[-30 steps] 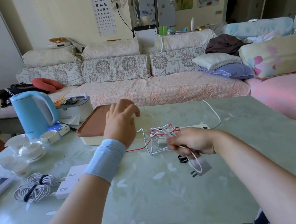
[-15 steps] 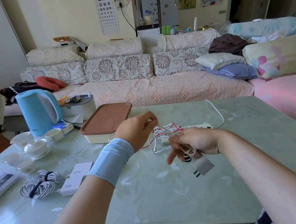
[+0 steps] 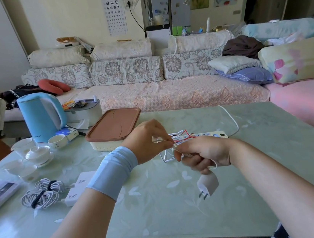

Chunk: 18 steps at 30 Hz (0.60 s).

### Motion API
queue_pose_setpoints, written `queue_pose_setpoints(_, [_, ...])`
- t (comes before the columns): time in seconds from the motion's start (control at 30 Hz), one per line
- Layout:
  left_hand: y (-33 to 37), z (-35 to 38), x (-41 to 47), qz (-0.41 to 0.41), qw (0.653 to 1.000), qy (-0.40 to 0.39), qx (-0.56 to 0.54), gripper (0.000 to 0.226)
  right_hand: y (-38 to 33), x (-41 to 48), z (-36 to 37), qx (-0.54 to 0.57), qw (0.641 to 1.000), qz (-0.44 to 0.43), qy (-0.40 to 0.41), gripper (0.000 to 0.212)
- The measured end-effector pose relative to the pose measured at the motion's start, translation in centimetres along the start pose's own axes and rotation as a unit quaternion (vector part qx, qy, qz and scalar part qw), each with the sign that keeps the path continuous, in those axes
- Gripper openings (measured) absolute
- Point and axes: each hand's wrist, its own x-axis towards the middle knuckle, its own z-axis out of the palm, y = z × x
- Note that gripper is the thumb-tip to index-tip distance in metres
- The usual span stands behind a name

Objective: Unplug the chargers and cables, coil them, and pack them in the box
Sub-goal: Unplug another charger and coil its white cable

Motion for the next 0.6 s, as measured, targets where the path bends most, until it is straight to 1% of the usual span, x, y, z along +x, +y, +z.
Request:
queue_pose_setpoints(0.03, [-0.1, -0.2, 0.0, 0.011, 1.000, 0.001, 0.003, 0.019, -0.1, 0.0, 0.1, -0.010, 1.000, -0.004, 0.003, 0.032])
queue_pose_setpoints(0.1, [0.2, -0.3, -0.4, -0.019, 0.998, -0.051, -0.029, 0.030, -0.4, -0.1, 0.2, -0.019, 1.000, -0.015, 0.006, 0.031])
queue_pose_setpoints(0.13, [0.4, -0.1, -0.5, -0.048, 0.994, -0.090, -0.046, 0.031, -0.4, -0.2, 0.1, -0.016, 1.000, -0.024, 0.006, 0.030])
queue_pose_setpoints(0.2, [0.7, 0.3, -0.7, -0.096, 0.983, -0.144, -0.065, 0.018, -0.2, -0.2, -0.4, -0.005, 0.999, -0.047, 0.021, 0.031])
queue_pose_setpoints(0.23, [0.9, 0.2, -0.6, -0.117, 0.979, -0.152, -0.075, 0.014, -0.1, -0.2, -0.7, -0.001, 0.998, -0.056, 0.041, 0.031])
queue_pose_setpoints(0.3, [1.1, -0.1, -0.4, -0.158, 0.972, -0.131, -0.114, 0.024, 0.1, -0.1, -1.3, 0.012, 0.994, -0.071, 0.087, 0.030])
queue_pose_setpoints(0.33, [1.2, -0.2, -0.3, -0.184, 0.962, -0.120, -0.161, 0.025, 0.0, 0.1, -1.4, 0.021, 0.991, -0.080, 0.107, 0.031])
queue_pose_setpoints(0.37, [1.1, -0.3, -0.2, -0.216, 0.942, -0.118, -0.228, 0.026, 0.0, 0.3, -1.5, 0.027, 0.987, -0.090, 0.127, 0.031])
queue_pose_setpoints(0.4, [1.1, -0.3, -0.3, -0.247, 0.912, -0.133, -0.299, 0.025, 0.1, 0.5, -1.4, 0.025, 0.984, -0.098, 0.149, 0.031])
queue_pose_setpoints(0.47, [1.3, -0.3, -0.4, -0.300, 0.837, -0.182, -0.420, 0.022, 0.2, 0.9, -1.1, 0.009, 0.977, -0.108, 0.186, 0.032])
queue_pose_setpoints(0.5, [1.3, -0.2, -0.3, -0.320, 0.807, -0.189, -0.459, 0.020, 0.2, 1.1, -1.0, 0.001, 0.974, -0.112, 0.197, 0.033])
queue_pose_setpoints(0.6, [1.1, 0.4, 0.1, -0.353, 0.737, -0.149, -0.556, 0.026, 0.2, 1.5, -0.6, 0.000, 0.972, -0.120, 0.204, 0.033])
